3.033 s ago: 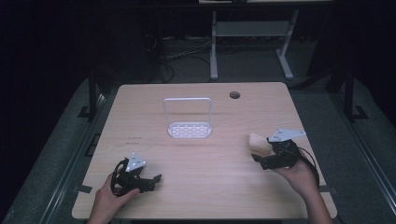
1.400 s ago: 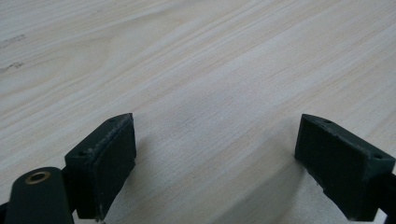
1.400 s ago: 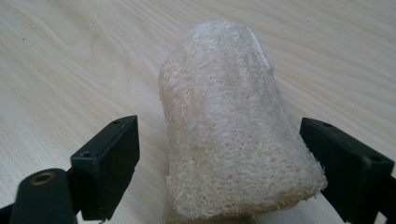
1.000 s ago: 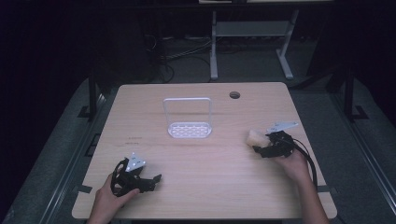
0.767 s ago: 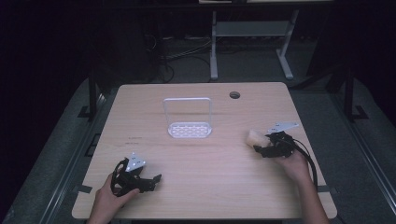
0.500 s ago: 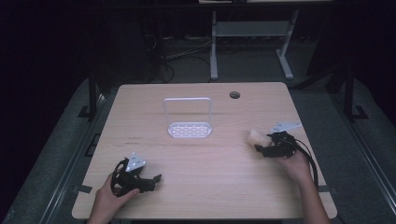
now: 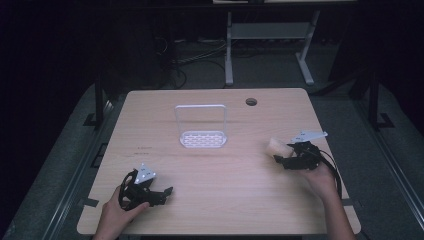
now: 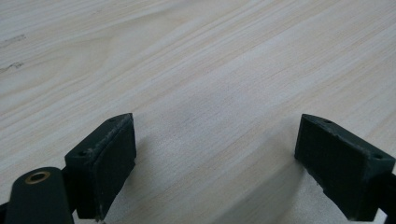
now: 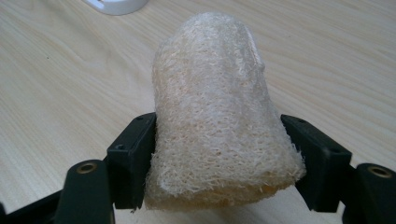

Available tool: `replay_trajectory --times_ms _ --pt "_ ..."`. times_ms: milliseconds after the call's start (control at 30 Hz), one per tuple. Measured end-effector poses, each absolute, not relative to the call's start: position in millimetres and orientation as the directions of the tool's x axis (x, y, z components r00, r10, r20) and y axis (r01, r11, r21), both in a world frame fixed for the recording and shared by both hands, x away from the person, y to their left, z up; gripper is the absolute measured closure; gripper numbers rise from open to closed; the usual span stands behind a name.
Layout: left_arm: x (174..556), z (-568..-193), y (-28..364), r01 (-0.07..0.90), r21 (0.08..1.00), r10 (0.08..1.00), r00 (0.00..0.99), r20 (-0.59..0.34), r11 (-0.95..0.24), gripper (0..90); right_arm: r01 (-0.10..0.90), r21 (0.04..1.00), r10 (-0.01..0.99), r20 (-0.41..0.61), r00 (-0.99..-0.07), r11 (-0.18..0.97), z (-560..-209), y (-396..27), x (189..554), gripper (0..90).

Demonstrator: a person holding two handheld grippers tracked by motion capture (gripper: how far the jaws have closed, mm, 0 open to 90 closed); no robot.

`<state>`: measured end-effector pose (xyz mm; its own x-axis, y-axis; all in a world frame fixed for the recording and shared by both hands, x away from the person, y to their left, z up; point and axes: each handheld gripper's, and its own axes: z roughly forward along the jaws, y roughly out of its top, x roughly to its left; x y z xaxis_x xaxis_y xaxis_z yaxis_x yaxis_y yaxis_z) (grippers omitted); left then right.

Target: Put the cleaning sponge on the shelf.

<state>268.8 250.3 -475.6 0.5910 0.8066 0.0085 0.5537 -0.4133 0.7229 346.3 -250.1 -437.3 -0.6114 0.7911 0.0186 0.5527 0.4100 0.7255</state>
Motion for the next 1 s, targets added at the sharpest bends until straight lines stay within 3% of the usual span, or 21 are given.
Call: replay_trajectory --times_ms 1000 --pt "269 -476 251 0.553 0.721 0.805 0.593 0.011 -0.417 11.8 0.519 0.732 0.746 0.024 -0.666 0.441 -421 -222 335 30.2"
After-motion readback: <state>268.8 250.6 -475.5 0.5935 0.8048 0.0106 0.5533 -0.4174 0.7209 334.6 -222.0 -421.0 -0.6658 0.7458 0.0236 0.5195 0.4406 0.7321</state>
